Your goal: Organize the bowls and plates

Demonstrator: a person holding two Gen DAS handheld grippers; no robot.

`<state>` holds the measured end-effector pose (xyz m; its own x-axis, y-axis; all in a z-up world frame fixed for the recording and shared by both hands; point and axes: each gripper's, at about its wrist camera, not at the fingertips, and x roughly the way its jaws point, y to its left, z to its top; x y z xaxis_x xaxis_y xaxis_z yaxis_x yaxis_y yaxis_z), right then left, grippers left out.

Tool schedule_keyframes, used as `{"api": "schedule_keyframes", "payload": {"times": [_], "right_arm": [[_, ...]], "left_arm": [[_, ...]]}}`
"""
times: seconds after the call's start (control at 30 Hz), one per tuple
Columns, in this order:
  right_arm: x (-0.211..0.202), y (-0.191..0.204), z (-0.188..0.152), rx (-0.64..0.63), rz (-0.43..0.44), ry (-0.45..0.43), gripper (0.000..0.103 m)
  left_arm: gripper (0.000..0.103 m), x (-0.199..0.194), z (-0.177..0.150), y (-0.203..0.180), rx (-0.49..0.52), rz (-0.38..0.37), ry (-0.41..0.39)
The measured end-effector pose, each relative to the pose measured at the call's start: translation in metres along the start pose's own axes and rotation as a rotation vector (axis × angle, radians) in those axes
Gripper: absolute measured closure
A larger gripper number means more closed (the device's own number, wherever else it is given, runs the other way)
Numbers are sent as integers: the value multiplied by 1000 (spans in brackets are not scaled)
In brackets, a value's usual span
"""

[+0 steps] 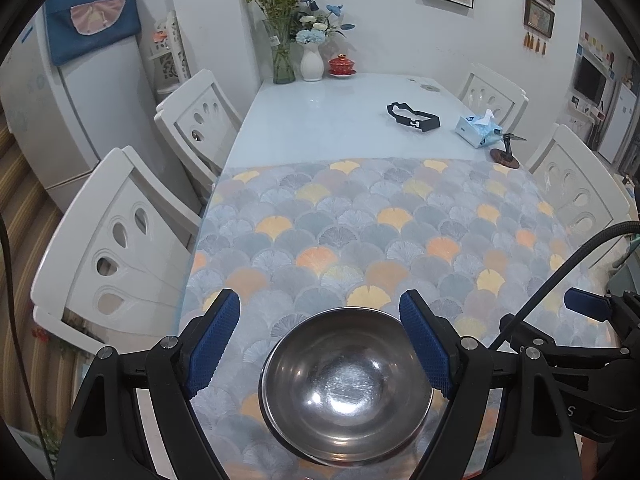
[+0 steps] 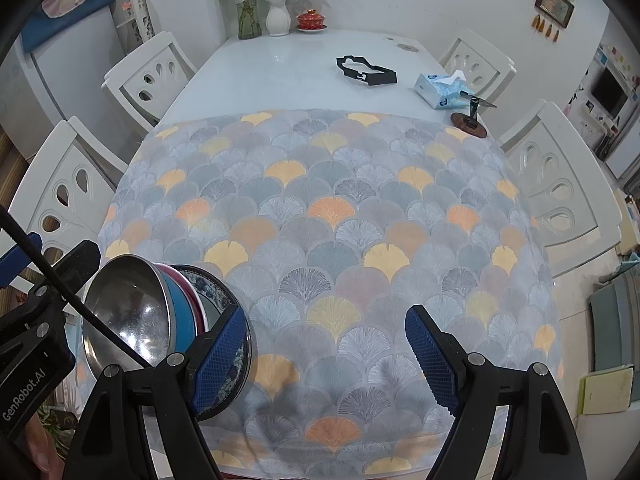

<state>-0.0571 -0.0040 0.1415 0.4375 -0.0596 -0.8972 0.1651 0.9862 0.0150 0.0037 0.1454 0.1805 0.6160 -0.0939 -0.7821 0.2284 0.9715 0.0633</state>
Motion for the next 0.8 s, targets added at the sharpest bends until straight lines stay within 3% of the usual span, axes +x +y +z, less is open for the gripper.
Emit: {"api": "schedule_keyframes", "payload": {"times": [0.8], "right_arm": [[8, 1, 2, 14, 4, 20, 23]], "left_arm": [[22, 10, 2, 2, 11, 40, 16]]}}
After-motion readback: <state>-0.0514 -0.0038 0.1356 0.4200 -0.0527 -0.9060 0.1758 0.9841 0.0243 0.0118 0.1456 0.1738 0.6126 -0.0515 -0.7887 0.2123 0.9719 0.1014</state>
